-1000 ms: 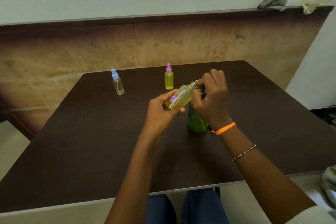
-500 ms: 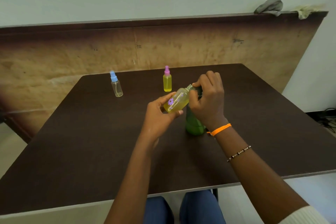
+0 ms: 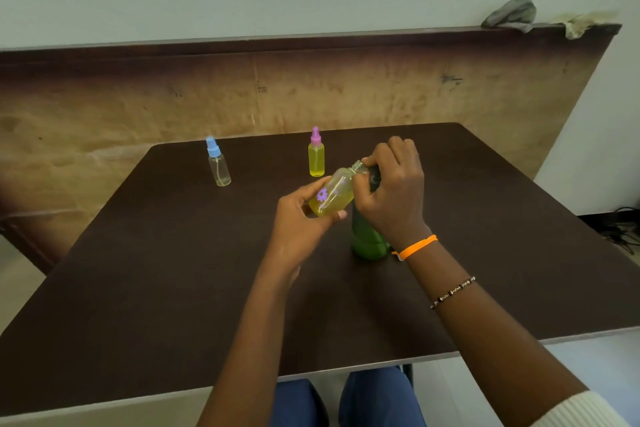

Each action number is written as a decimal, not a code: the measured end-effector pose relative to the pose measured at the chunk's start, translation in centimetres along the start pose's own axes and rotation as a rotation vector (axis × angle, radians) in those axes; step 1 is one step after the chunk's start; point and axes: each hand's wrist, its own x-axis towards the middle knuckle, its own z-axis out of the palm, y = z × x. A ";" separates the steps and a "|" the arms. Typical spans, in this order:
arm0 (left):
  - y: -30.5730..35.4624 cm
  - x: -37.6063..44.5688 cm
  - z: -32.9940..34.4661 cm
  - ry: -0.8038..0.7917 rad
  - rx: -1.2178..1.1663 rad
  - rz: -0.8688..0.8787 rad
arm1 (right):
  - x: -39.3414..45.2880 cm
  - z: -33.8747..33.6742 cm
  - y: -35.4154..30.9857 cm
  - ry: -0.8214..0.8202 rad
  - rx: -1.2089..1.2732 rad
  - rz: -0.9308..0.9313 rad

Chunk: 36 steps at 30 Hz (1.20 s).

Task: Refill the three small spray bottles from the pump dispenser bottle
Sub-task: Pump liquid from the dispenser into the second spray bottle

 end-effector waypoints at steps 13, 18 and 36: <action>-0.5 0.1 0.2 -0.020 0.007 0.007 | -0.1 -0.6 0.7 -0.022 0.038 -0.022; -0.8 0.1 0.2 -0.015 0.026 0.005 | -1.5 0.4 0.7 0.048 0.032 -0.003; -0.9 -0.1 0.3 -0.007 0.000 -0.009 | -0.9 0.3 0.5 0.055 0.051 0.001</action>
